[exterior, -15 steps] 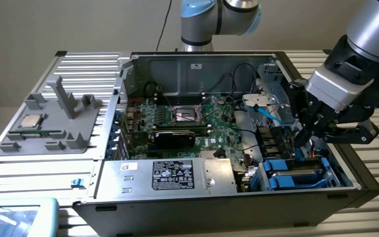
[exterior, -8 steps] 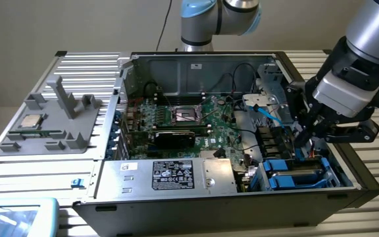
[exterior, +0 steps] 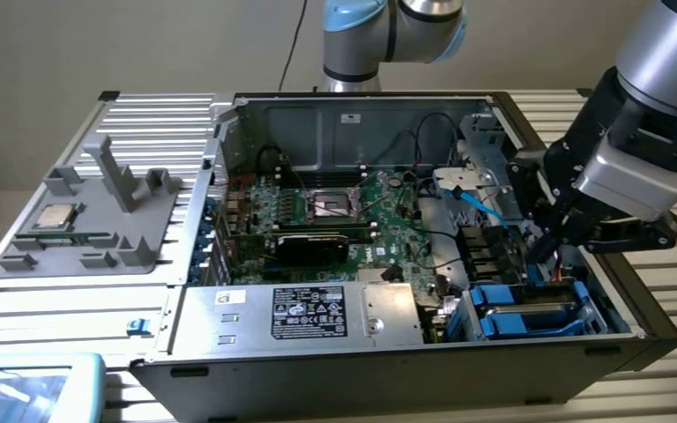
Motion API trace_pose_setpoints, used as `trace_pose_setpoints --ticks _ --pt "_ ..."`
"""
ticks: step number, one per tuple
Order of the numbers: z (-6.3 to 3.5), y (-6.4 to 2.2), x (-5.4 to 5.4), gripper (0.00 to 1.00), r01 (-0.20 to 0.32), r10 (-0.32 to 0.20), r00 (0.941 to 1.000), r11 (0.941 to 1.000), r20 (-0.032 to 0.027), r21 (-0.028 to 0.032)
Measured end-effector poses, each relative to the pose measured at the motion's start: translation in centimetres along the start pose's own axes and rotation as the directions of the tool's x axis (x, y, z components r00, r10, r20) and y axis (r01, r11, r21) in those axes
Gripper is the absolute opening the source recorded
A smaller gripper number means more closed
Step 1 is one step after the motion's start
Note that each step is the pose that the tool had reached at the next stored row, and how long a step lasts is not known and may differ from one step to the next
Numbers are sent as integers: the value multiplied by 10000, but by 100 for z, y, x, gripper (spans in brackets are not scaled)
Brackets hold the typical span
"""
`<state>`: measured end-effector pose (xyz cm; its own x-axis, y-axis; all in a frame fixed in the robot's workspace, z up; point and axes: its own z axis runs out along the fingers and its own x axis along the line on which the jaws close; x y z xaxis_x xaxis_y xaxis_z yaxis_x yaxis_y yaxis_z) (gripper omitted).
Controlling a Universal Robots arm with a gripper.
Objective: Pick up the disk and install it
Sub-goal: 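Insert the second disk wire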
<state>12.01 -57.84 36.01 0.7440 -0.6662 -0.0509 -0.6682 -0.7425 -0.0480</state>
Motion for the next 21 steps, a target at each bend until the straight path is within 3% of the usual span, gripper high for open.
trace_pose_setpoints --ticks 3,7,8,11,13,16,21 --pt "6 1 0 11 538 -538 9985 9985 7 -9" --pt "8 1 0 11 1263 -1263 9920 9920 23 -1" --pt "9 1 1 11 1428 -1428 9897 9897 40 25" --pt "9 0 1 11 1823 -1824 9832 9831 93 183" --pt "9 0 0 11 2170 -2173 9760 9759 105 219" --pt "10 1 0 11 2691 -2694 9629 9629 126 220" --pt "9 1 0 11 3559 -3562 9342 9344 178 186"
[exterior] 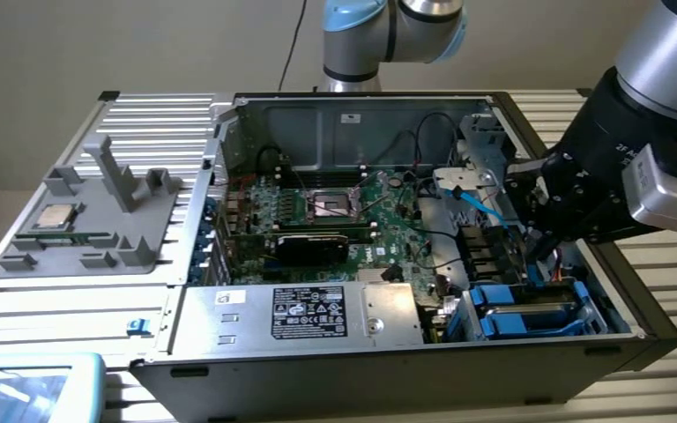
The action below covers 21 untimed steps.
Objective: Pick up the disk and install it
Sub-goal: 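Insert the second disk wire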
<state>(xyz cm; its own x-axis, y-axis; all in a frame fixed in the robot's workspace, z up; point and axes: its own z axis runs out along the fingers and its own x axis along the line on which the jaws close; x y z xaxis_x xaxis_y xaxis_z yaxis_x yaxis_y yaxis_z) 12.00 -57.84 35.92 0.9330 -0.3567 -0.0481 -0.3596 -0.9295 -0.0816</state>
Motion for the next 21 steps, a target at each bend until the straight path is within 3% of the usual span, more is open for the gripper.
trace_pose_setpoints --ticks 5,8,11,13,17,21 --pt "1 0 0 11 877 -877 9961 9961 40 -125" --pt "1 0 0 11 1344 -1343 9909 9906 43 -244" --pt "1 0 0 11 1721 -1720 9851 9846 58 -302" --pt "0 1 1 11 1907 -1906 9816 9811 73 -315" --pt "0 1 1 11 1925 -1924 9813 9808 75 -315" --pt "12 26 11 11 1929 -1929 9812 9807 31 -307"
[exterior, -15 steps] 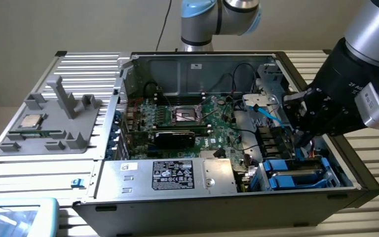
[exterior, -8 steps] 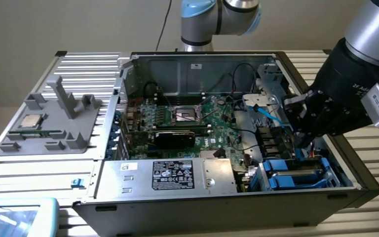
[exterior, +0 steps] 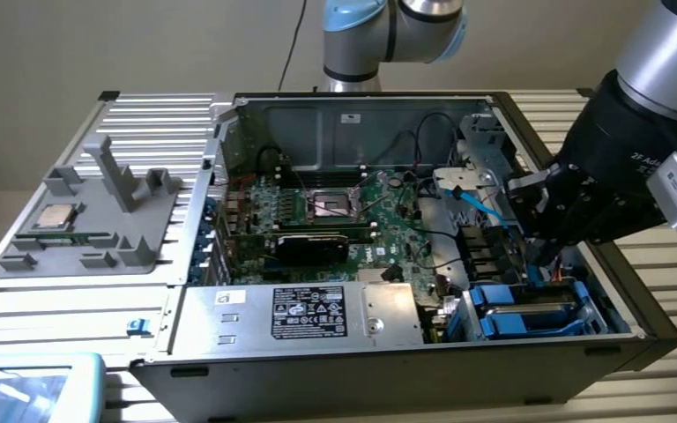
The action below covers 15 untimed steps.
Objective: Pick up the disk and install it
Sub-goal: 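Insert the second disk wire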
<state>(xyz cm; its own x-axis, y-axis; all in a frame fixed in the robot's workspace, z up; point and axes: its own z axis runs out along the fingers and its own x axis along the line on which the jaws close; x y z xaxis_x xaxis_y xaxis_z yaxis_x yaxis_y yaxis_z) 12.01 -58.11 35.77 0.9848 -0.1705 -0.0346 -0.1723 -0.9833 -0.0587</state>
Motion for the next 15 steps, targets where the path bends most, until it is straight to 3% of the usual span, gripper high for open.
trace_pose_setpoints --ticks 2,6,11,15 --pt "14 49 8 11 3 -3 10000 10000 -1 -1" --pt "30 67 11 11 112 -112 9999 9999 3 -15" --pt "41 79 12 11 782 -782 9969 9969 34 -34" --pt "86 110 18 11 871 -871 9962 9962 24 40"
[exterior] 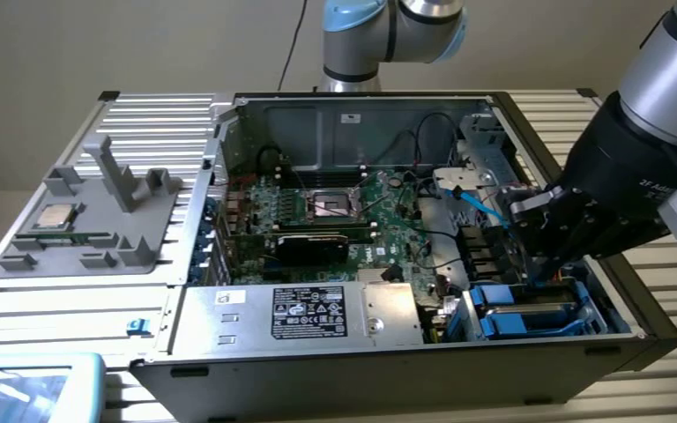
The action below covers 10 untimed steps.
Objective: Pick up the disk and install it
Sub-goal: 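Insert the second disk wire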
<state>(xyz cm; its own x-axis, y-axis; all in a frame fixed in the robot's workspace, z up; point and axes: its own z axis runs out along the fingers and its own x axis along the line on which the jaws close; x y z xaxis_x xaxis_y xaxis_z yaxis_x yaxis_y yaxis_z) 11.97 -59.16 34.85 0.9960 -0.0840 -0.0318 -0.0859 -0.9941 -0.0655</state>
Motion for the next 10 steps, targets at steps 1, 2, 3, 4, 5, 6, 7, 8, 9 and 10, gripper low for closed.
trace_pose_setpoints --ticks 1,2,3,4,5,6,7,8,9,10 --pt "16 3 0 11 2 -2 10000 10000 0 11" --pt "24 3 -1 11 3 -3 10000 10000 1 16" --pt "25 3 0 11 5 -5 10000 10000 1 15" --pt "25 3 -1 11 7 -7 10000 10000 1 15" --pt "25 3 -1 11 7 -7 10000 10000 2 16" --pt "24 3 -1 11 8 -8 10000 10000 2 18" --pt "21 4 -1 11 8 -8 10000 10000 2 19" --pt "20 3 -1 11 8 -8 10000 10000 2 20" --pt "18 3 -1 11 8 -8 10000 10000 2 21" --pt "11 2 -1 11 9 -9 10000 10000 2 17"
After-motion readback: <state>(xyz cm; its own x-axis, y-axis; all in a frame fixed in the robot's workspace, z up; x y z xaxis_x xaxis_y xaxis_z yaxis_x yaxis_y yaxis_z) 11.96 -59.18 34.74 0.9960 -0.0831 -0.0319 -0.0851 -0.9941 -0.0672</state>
